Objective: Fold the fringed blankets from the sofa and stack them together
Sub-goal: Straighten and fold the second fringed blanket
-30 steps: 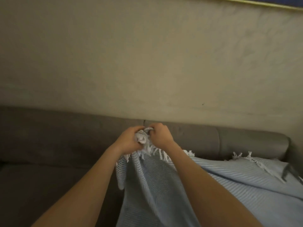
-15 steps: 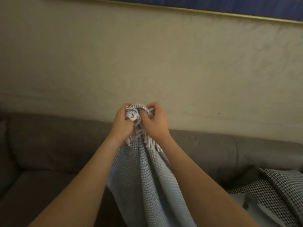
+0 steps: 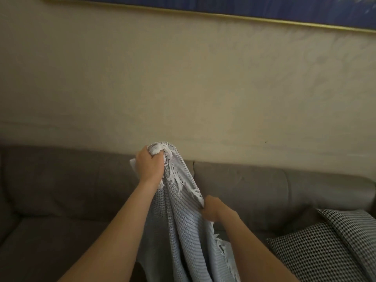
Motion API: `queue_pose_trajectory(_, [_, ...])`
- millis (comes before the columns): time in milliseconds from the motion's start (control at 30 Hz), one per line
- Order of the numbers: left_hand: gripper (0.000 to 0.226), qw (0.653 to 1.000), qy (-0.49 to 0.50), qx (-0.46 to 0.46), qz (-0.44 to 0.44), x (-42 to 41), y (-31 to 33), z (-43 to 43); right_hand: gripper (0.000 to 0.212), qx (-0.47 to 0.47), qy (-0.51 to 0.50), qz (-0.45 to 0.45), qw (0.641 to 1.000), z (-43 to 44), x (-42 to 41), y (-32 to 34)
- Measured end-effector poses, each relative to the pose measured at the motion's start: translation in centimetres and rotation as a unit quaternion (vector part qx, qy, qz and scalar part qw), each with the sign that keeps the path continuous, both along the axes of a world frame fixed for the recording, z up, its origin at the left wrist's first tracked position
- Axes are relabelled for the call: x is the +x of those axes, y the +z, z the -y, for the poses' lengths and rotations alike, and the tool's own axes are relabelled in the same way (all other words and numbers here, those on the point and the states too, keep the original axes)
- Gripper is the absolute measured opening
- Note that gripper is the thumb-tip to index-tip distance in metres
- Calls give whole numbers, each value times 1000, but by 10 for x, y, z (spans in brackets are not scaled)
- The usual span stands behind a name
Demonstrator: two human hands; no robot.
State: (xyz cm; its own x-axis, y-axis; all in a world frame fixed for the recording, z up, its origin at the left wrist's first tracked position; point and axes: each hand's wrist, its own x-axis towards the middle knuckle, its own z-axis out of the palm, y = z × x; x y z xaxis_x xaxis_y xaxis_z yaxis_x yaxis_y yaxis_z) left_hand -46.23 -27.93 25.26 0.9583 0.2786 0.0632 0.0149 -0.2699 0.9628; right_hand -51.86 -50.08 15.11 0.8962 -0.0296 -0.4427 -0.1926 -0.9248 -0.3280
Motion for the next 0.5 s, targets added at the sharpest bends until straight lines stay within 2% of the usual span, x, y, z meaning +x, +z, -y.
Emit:
queue_pose_trajectory(67, [26, 1000, 9, -10, -23, 5, -12, 4, 27, -3, -19, 13, 1000, 14, 0, -4])
queue_pose_trajectory(167, [39, 997, 14, -52, -62, -6, -16, 13, 22, 55, -48, 114, 991, 21, 3, 9])
queue_pose_trajectory(267, [14, 992, -10, -82, -91, -26, -16, 24, 17, 170, -124, 221, 952, 15, 0, 41])
queue_pose_trajectory(300, [13, 991, -22, -88, -97, -31, -19, 28, 17, 206, -156, 248, 934, 12, -1, 52])
queue_pose_trajectory(333, [18, 990, -43, -85, -107, -36, -23, 32, 16, 238, -185, 269, 915, 10, -2, 62])
queue_pose_trajectory(400, [47, 986, -114, -64, -103, -41, -27, 38, 11, 297, -213, 304, 880, 5, -4, 77])
queue_pose_trajectory(433, [63, 981, -165, -47, -92, -43, -30, 40, 7, 317, -211, 313, 870, 3, -5, 81])
queue_pose_trajectory(500, [88, 957, -278, -17, -83, -44, -32, 46, 6, 325, -182, 311, 874, -2, -8, 89])
